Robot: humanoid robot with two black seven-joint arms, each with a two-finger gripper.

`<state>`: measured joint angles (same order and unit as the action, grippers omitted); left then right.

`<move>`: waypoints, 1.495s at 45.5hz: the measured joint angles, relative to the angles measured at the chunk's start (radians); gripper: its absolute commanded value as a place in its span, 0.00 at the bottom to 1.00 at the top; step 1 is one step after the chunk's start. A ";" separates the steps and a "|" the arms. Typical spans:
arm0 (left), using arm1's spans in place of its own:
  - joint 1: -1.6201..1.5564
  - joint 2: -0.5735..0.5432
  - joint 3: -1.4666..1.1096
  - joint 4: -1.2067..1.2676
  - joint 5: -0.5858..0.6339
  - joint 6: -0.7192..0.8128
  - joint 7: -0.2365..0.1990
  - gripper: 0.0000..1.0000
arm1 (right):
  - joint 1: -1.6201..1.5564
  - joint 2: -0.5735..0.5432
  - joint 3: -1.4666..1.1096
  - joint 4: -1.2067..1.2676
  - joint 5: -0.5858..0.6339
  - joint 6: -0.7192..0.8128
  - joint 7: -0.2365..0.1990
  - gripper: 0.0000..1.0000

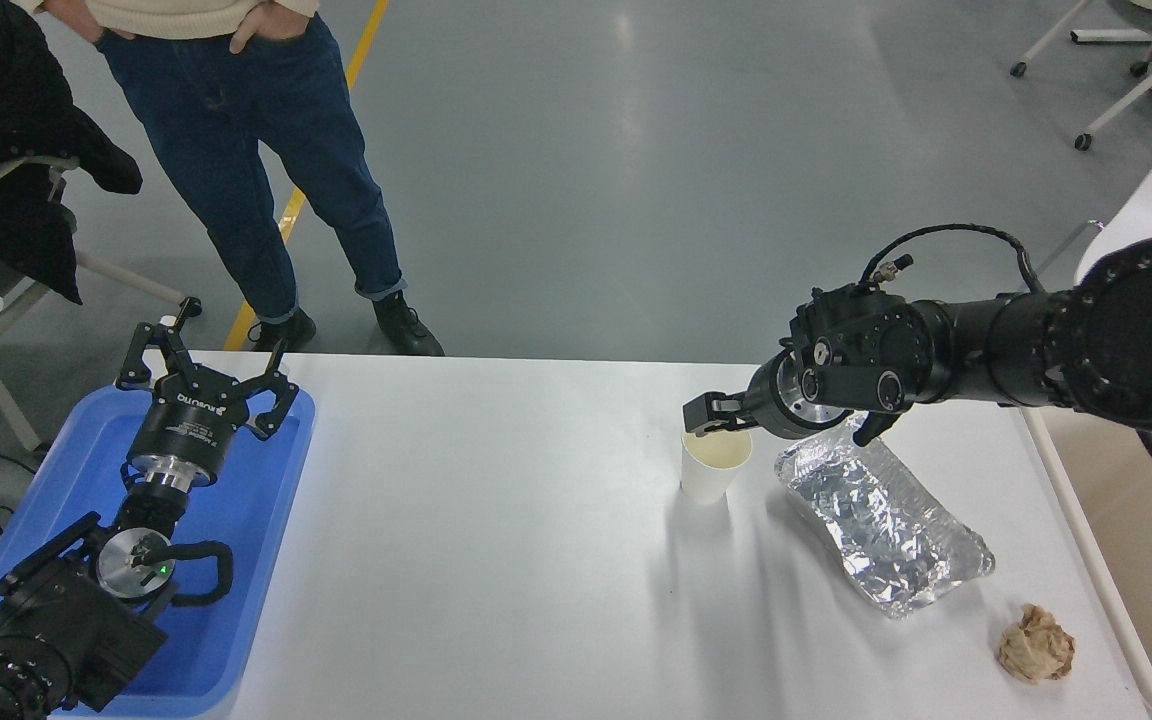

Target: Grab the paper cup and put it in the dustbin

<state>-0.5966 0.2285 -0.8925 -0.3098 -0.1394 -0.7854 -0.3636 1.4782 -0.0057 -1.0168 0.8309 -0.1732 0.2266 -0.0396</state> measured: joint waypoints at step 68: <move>0.000 0.000 0.000 0.000 0.000 0.000 0.000 1.00 | -0.085 0.006 0.028 -0.023 0.019 -0.018 0.000 0.00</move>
<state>-0.5968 0.2286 -0.8925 -0.3100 -0.1396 -0.7854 -0.3635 1.3931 0.0001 -0.9890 0.8075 -0.1541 0.2083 -0.0400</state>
